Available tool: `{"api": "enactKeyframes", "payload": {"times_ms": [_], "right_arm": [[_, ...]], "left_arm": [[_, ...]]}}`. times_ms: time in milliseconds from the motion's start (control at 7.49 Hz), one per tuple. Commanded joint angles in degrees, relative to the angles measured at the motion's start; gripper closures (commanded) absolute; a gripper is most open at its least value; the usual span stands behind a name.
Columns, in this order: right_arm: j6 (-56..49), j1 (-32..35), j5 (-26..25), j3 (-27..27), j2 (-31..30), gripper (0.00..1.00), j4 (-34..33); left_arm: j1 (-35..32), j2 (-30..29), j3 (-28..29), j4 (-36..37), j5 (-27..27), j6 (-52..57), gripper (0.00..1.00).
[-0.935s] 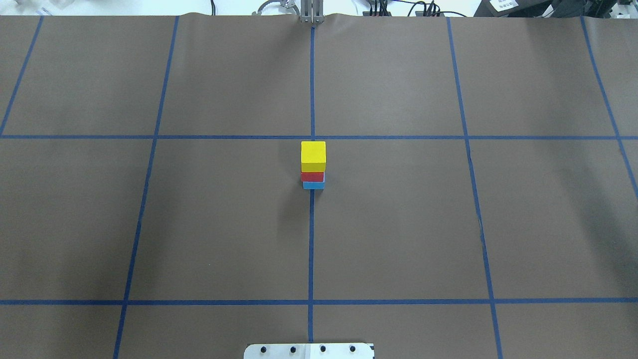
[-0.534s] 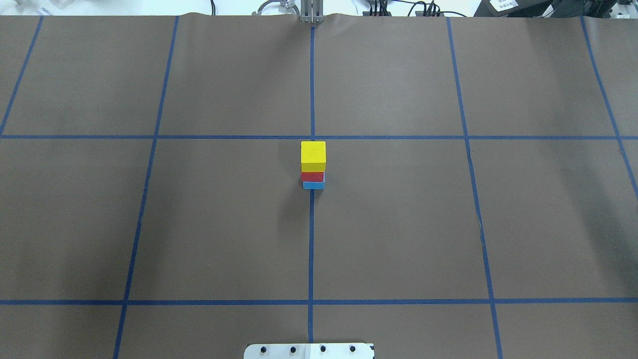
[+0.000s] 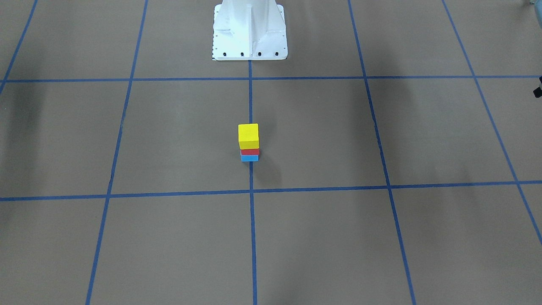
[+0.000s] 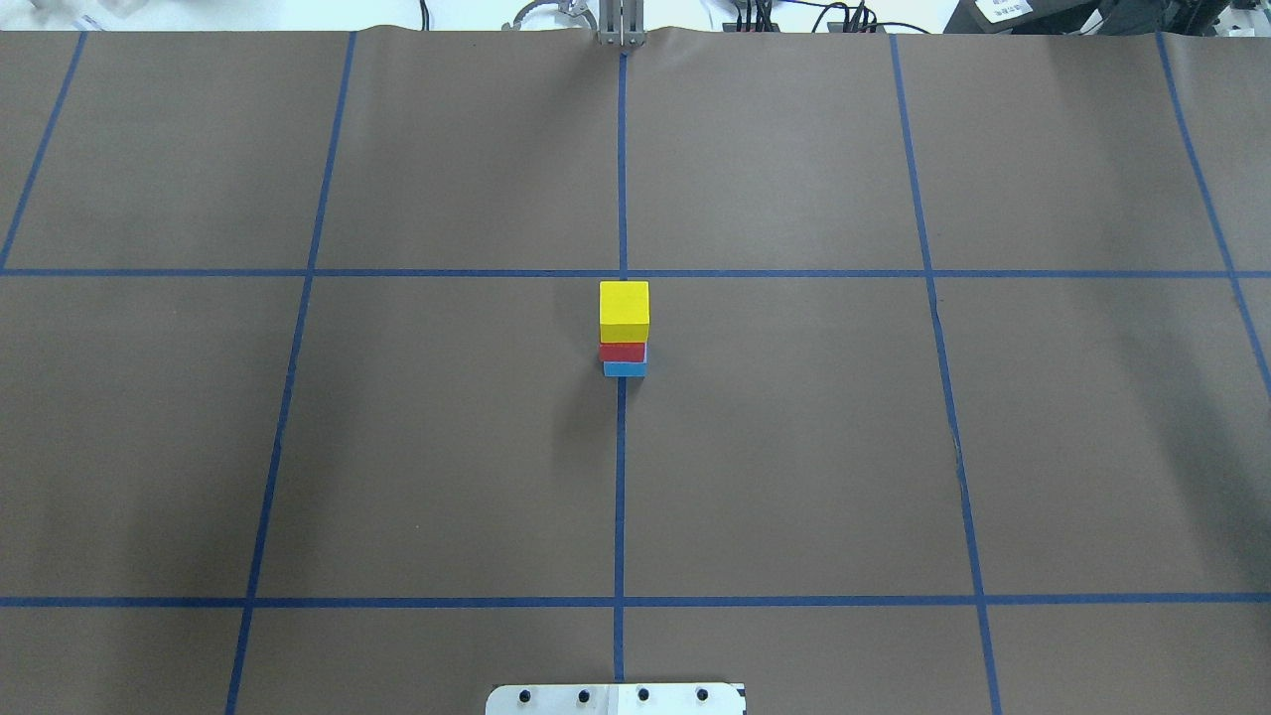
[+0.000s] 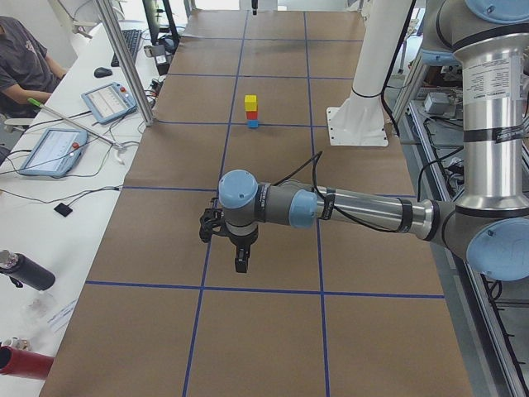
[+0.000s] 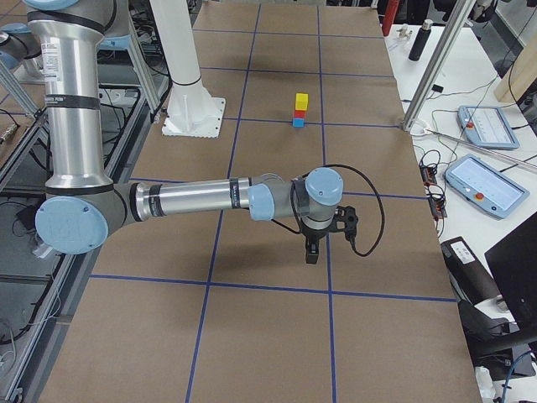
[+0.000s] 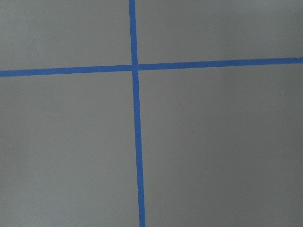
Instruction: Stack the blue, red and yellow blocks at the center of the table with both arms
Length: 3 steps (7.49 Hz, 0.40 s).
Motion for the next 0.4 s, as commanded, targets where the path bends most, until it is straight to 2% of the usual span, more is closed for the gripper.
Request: {"api": "enactKeyframes", "payload": {"times_ms": [0,267], "right_arm": [[-0.1,0.0,-0.3,-0.1,0.1,0.00,0.0],[-0.2,0.0,-0.5,0.0,-0.1,0.00,0.0]], "left_arm": [[0.0,-0.1,0.1,0.0,0.0,-0.1,0.00],[0.0,0.0,0.0,0.0,0.0,0.0,0.00]]}}
